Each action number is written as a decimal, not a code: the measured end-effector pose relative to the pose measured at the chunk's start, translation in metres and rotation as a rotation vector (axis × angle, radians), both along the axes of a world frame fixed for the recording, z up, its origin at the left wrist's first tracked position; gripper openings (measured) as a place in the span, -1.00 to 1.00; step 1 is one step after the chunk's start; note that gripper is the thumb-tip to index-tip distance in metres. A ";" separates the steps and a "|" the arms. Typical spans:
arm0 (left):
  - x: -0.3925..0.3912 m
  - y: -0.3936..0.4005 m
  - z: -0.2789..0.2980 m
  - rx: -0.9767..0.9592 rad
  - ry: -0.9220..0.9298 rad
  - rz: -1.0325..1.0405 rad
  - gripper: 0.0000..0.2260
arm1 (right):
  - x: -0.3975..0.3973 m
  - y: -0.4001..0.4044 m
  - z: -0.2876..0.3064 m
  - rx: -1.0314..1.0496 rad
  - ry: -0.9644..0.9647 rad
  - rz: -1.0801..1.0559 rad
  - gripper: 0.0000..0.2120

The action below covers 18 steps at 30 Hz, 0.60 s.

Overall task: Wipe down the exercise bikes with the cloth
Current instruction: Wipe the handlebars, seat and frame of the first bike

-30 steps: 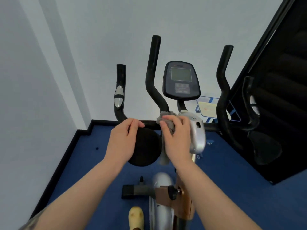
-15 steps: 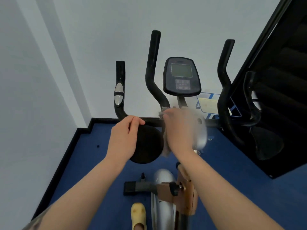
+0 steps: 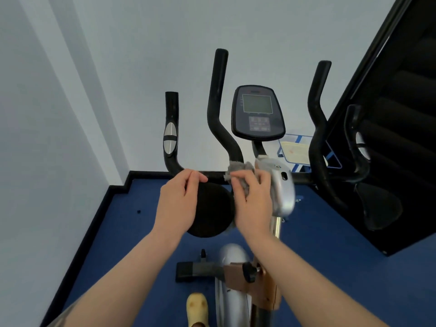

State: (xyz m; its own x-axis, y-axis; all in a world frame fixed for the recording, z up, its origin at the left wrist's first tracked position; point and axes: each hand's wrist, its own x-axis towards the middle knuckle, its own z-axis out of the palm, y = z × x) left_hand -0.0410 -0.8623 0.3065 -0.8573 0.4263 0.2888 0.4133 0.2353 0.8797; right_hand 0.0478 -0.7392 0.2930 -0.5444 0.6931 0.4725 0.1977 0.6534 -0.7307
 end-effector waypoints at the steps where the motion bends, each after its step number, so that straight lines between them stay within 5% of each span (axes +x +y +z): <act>1: 0.000 0.001 0.000 -0.001 0.000 0.002 -0.72 | 0.001 0.005 0.002 0.020 -0.033 0.052 -0.94; 5: 0.000 0.001 0.002 0.007 0.006 -0.001 -0.72 | -0.021 0.036 0.038 0.065 -0.231 0.148 -0.88; 11: 0.000 0.000 -0.001 0.056 0.008 0.011 -0.71 | 0.015 -0.024 -0.008 -0.198 0.043 0.069 -0.90; 15: 0.002 0.001 0.001 0.064 -0.036 0.020 -0.70 | 0.006 0.007 0.029 -0.608 -0.012 0.190 -0.83; 18: 0.003 0.000 -0.001 0.126 -0.078 0.054 -0.70 | -0.004 0.009 0.045 -0.556 -0.066 0.293 -0.82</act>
